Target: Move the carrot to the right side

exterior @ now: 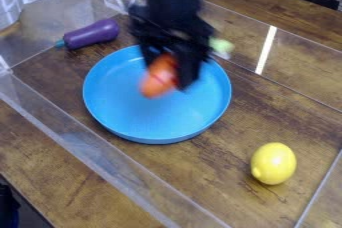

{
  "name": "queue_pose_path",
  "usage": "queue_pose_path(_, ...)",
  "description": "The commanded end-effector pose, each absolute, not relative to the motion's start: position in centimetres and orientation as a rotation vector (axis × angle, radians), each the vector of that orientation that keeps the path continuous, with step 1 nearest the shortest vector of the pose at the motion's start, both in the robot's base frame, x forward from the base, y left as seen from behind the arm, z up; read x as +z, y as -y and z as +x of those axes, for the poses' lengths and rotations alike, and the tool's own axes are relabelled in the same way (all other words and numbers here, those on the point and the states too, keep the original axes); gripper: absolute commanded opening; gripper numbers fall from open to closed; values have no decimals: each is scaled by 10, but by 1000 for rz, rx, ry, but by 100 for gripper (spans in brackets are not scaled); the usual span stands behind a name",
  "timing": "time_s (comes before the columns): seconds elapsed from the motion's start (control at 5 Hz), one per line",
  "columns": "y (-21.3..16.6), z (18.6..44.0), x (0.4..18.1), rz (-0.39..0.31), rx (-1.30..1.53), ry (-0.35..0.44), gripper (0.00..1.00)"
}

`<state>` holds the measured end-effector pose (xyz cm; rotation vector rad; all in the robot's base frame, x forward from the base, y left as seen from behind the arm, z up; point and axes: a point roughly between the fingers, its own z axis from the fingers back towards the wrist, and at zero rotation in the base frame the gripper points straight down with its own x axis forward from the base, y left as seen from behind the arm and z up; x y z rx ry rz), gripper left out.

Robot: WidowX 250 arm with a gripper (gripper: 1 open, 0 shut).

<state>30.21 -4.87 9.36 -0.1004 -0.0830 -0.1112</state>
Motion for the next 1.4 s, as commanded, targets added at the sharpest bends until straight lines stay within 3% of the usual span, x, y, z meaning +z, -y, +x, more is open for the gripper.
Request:
queue_pose_path(0.0, 82, 332, 116, -91, -161, 143, 0)
queue_pose_path(0.2, 103, 354, 118, -86, -209, 138, 0)
queue_pose_path(0.6, 98, 392, 121, -73, -273, 136, 0)
queue_pose_path(1.2, 93, 416, 112, -62, -158, 89, 0)
